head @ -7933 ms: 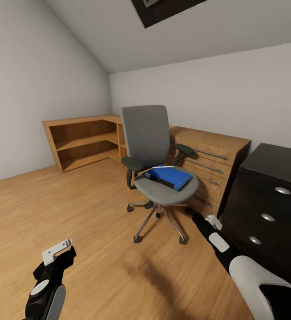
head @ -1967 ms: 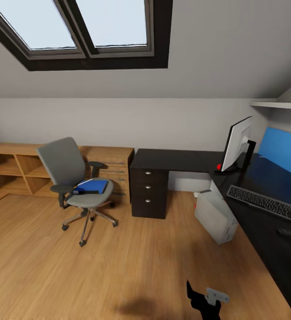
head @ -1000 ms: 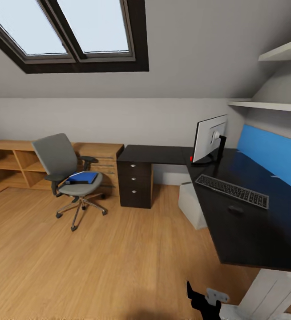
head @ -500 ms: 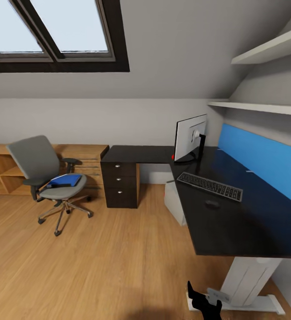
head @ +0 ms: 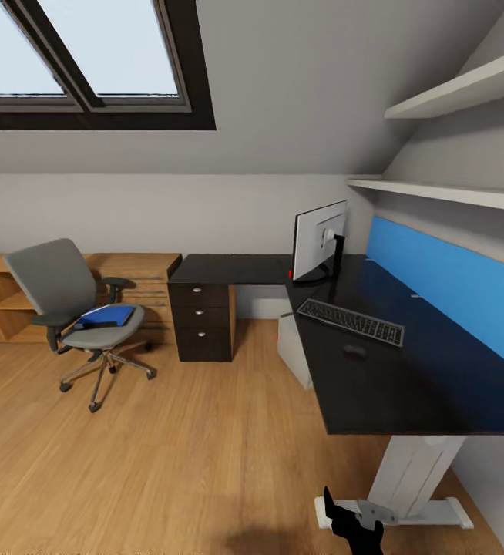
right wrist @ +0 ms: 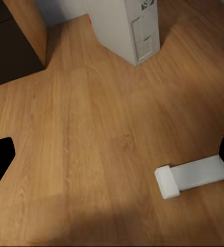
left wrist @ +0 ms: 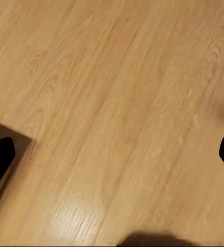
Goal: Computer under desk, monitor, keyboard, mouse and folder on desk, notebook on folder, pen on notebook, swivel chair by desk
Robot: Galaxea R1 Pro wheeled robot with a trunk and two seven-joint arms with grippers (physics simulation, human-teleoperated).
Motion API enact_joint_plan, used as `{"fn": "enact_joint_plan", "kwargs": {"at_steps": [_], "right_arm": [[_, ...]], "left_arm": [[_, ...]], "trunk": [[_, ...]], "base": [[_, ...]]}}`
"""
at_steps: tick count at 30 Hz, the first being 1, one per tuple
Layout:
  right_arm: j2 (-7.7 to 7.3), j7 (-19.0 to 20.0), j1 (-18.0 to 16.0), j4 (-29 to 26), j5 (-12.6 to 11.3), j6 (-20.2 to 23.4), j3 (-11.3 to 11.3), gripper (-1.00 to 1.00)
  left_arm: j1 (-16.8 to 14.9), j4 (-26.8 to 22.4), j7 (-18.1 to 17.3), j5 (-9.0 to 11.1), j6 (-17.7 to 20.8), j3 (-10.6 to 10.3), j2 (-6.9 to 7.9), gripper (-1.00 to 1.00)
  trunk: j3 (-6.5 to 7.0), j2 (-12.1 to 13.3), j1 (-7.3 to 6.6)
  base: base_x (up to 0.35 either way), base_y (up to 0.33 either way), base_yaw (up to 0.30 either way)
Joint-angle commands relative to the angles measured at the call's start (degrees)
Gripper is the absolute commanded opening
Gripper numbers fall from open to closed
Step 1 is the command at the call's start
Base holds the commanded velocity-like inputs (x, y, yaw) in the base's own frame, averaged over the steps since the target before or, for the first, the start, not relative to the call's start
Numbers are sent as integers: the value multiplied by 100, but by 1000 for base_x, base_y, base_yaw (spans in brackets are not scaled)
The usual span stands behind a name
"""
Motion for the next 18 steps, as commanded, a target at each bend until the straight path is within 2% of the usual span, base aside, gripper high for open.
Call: {"fn": "enact_joint_plan", "kwargs": {"at_steps": [1,18], "right_arm": [[0,57,-8,11,-51,-17,-19,100],[-8,59,-6,7,-51,-17,-19,100]], "left_arm": [[-3,1,-8,47,-33,8,-3,100],[-3,2,-14,40,-34,1,-4,100]], "trunk": [[13,38,-26],[318,720,-399]], "base": [[-290,0,-3],[-332,0,0]]}}
